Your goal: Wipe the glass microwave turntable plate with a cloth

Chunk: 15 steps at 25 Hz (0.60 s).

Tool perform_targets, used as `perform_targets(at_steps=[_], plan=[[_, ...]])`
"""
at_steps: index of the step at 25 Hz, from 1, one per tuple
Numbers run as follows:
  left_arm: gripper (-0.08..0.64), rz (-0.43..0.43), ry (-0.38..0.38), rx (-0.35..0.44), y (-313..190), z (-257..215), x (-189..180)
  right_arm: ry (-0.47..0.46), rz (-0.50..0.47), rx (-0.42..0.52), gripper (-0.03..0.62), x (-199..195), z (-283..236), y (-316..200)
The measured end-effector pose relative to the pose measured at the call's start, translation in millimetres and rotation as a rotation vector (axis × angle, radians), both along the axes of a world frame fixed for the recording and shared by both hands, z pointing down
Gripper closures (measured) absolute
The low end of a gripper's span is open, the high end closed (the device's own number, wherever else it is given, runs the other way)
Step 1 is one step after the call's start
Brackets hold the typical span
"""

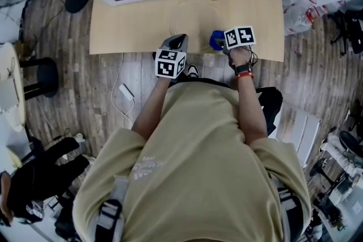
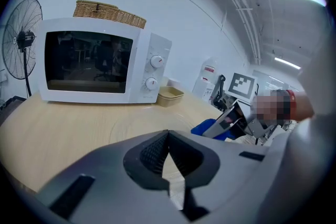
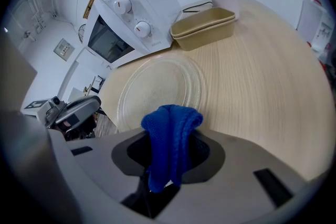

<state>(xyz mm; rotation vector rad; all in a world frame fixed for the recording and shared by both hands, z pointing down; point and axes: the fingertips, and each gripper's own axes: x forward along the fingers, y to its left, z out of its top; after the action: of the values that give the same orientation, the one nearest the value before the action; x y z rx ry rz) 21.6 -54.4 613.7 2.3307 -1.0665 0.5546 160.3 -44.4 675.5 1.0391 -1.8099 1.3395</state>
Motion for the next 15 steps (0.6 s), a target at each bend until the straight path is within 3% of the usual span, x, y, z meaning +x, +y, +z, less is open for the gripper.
perform_targets(at_steps=[2,8,15], plan=[[0.541,-0.013,0.0,0.003,-0.3,-1.6,-5.5,-0.038,-0.014,0.01,0.462,-9.7,-5.2,-1.1],[0.541,-0.087,0.0,0.015,-7.2,-6.6,-35.7,-0.281,-0.109,0.074,0.46,-88.3,-33.6,-10.5],[0.541,-0.171,0.0,0.024,-5.4,-11.1,-71.8,-0.309,-0.276,0.07,0.459,-151.0,-29.3,-0.2]])
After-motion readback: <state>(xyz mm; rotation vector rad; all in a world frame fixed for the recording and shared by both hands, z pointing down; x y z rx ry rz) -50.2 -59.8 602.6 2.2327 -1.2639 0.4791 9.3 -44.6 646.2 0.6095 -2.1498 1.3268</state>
